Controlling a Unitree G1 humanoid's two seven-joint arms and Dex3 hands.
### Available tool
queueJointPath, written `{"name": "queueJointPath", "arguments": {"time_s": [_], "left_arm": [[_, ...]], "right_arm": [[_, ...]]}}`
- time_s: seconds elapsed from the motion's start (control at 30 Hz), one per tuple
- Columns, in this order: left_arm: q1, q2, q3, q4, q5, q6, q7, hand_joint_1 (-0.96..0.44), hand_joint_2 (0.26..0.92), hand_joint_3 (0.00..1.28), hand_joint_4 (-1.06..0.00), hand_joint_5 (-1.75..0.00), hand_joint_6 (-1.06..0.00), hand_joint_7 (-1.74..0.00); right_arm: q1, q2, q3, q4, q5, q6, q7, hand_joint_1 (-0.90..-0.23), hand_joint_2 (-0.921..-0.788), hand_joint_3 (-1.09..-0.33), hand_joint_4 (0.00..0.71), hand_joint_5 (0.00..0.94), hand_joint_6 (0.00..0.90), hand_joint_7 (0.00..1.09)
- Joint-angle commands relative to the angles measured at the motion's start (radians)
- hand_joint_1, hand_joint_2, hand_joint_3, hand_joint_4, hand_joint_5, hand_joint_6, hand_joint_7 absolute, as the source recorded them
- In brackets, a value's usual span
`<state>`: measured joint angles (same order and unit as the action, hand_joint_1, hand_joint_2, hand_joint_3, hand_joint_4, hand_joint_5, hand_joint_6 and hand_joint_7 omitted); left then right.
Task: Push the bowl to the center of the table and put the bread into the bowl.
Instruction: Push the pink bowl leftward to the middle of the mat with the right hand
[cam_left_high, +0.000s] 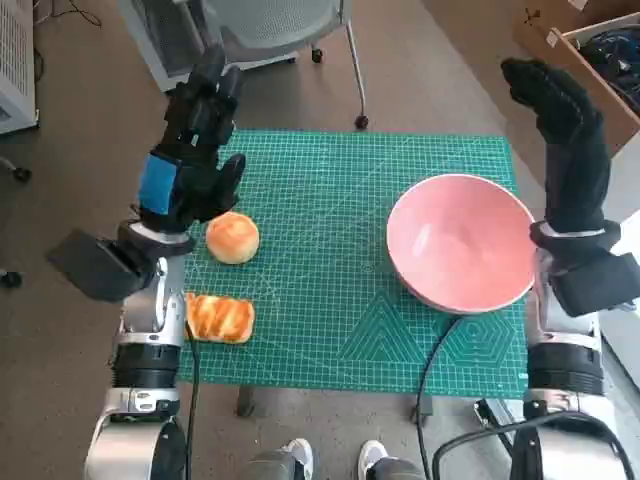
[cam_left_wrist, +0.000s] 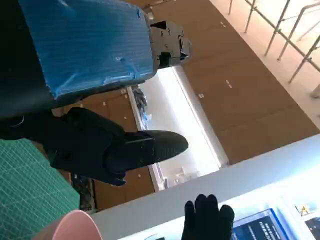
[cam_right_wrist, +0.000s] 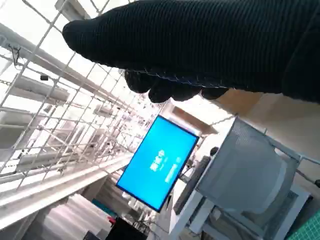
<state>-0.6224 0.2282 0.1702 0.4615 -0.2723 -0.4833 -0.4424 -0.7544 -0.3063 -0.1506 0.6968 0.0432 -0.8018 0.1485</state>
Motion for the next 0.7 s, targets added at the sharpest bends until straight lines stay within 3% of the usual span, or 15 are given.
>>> {"name": "queueJointPath", "arguments": {"time_s": [0.03, 0.7], "left_arm": [[0.010, 0.011, 0.005, -0.003, 0.013, -0.007, 0.004, -0.65, 0.921, 0.52, 0.00, 0.00, 0.00, -0.20], [0.012, 0.021, 0.004, -0.008, 0.017, 0.003, 0.013, -0.65, 0.921, 0.52, 0.00, 0.00, 0.00, -0.18]], "right_arm": [[0.017, 0.011, 0.006, 0.022, 0.006, 0.001, 0.014, -0.721, -0.921, -0.826, 0.196, 0.001, 0.261, 0.01], [-0.011, 0.007, 0.016, 0.093, -0.006, -0.043, 0.014, -0.721, -0.921, -0.825, 0.195, 0.000, 0.268, 0.02]]}}
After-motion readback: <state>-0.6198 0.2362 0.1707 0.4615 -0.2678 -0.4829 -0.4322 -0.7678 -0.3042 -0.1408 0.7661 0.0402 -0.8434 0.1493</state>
